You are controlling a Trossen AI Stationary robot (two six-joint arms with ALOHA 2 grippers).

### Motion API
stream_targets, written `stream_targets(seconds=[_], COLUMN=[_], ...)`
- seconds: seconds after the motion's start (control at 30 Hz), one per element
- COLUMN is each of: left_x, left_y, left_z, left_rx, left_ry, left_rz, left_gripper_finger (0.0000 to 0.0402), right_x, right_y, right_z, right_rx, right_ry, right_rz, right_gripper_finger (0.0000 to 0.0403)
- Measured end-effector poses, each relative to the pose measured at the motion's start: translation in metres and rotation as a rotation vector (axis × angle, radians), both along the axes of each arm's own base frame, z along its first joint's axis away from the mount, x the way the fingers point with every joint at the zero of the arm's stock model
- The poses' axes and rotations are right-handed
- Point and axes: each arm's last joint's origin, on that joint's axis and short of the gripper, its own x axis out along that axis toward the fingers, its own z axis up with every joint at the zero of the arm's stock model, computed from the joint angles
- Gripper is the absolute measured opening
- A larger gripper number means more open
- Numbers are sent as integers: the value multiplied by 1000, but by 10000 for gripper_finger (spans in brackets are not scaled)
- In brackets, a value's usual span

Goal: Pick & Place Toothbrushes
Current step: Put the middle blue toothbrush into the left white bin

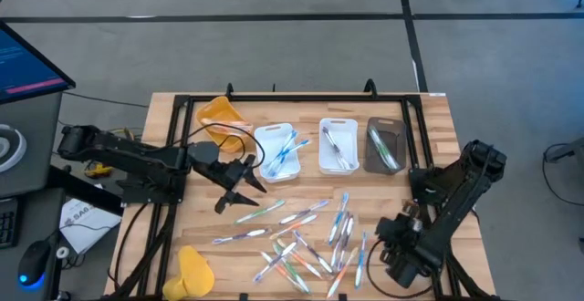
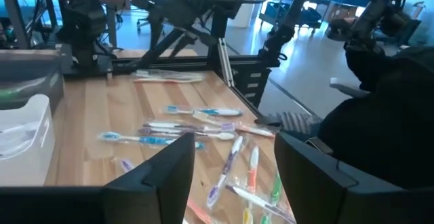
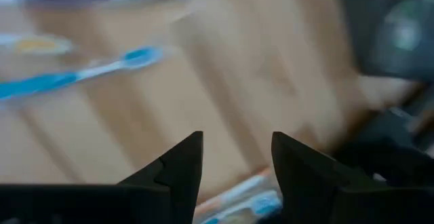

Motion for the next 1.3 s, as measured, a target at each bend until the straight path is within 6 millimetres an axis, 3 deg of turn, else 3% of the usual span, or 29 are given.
stream_targets(seconds=[0.1,0.37,1.3], left_x=[1,2,2], left_y=[1,10,10], left_z=[2,3,2], left_rx=[1,110,114], left_ry=[-25,-88,-78], left_rz=[5,29,27], left_gripper_finger=[196,193,194], right_x=[-8,-10,-6], right_y=[0,14,21], right_z=[2,2,1], right_rx=[-54,-81,-24], right_ry=[-72,-267,-334], right_rz=[-59,115,119], right_gripper_finger=[169,173,177])
